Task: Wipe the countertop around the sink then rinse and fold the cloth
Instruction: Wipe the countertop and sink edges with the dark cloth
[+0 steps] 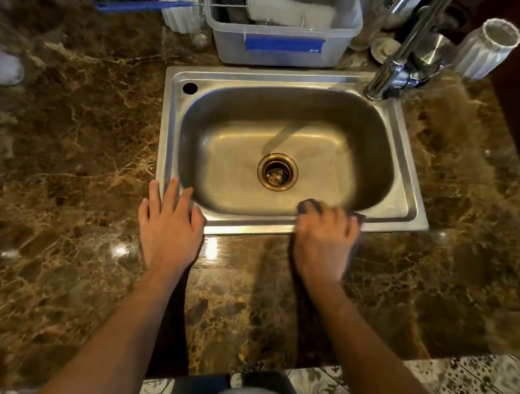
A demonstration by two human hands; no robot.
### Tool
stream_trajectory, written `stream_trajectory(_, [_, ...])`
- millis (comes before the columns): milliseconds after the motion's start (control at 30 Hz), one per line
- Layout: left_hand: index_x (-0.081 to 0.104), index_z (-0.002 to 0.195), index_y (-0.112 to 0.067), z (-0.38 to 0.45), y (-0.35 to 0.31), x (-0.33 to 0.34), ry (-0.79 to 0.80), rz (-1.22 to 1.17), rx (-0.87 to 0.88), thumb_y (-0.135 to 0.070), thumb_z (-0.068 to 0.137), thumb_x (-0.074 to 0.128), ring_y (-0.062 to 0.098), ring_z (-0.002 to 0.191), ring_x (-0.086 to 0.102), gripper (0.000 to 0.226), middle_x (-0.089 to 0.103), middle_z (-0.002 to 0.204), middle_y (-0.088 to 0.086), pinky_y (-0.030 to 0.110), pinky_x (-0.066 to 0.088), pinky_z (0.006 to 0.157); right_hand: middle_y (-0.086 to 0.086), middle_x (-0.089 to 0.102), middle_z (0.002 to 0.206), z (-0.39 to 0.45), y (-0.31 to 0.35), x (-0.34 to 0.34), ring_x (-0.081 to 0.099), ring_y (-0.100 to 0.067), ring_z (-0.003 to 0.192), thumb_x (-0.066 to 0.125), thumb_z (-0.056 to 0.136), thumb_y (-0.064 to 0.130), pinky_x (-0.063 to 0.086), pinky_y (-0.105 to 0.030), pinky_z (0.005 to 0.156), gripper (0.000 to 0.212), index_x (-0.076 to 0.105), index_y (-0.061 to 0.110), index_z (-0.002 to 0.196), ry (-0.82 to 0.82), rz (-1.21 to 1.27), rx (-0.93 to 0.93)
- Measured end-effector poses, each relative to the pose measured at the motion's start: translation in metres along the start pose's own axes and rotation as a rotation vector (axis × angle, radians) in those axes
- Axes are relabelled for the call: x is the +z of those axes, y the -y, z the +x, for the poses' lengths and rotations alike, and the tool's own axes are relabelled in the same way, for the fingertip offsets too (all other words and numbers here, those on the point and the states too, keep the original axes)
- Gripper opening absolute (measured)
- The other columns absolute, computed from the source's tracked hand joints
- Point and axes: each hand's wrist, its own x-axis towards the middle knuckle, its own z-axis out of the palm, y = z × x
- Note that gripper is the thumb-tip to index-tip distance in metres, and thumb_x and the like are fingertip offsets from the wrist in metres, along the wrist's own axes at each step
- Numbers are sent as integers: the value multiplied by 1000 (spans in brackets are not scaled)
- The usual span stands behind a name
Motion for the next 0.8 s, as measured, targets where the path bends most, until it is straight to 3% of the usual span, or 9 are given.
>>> stream_trajectory(133, [54,143,-18,-1,1,0,-12,-21,-2,-39,101,31,35,152,22,52,40,159,7,55,26,118,-2,48,147,-28,89,10,41,-26,134,37,102,41,25,-49,117,45,43,27,144,87,104,-249])
stream_trajectory(267, [53,143,-18,-2,4,0,-23,-28,5,-38,101,31,35,152,22,52,40,159,6,54,25,118,-2,50,145,-25,71,3,45,-26,130,42,101,38,29,-47,114,45,44,27,144,92,74,-476])
stream_trajectory(333, [52,145,-19,-3,5,1,-20,-33,16,-38,101,29,35,153,20,52,38,160,5,53,24,119,0,52,140,-17,21,0,48,-24,126,42,100,34,33,-46,110,41,45,27,141,59,4,-373])
stream_trajectory(433, [52,145,-19,-3,3,1,-28,-54,-2,-37,101,29,35,153,19,53,38,161,6,53,21,121,-8,54,144,-5,-57,1,46,-31,134,38,105,32,31,-53,114,41,52,19,141,-43,-52,-34])
stream_trajectory(567, [52,145,-15,-2,-2,1,-16,-53,-15,-36,101,28,38,153,17,54,37,161,9,54,19,121,-8,53,146,6,-52,4,40,-33,139,35,105,36,27,-56,117,42,53,21,139,-58,7,202])
stream_trajectory(633, [51,145,-15,-2,-6,1,2,-30,-26,-35,101,28,38,153,16,55,36,161,10,54,16,122,-6,50,147,-3,-15,2,39,-31,138,34,103,36,26,-55,117,42,48,24,141,-30,19,116])
stream_trajectory(700, [50,146,-15,-2,-10,2,25,-11,-45,-32,101,34,40,153,16,51,34,162,11,56,15,121,-4,48,149,-22,23,4,38,-29,139,34,102,38,24,-53,118,45,45,25,144,36,60,-90])
stream_trajectory(800, [51,143,-12,-2,-20,3,60,7,-117,-25,100,46,42,152,15,45,32,162,14,59,15,120,0,48,150,-28,40,6,37,-27,141,34,104,40,23,-50,119,45,46,27,145,99,133,-298])
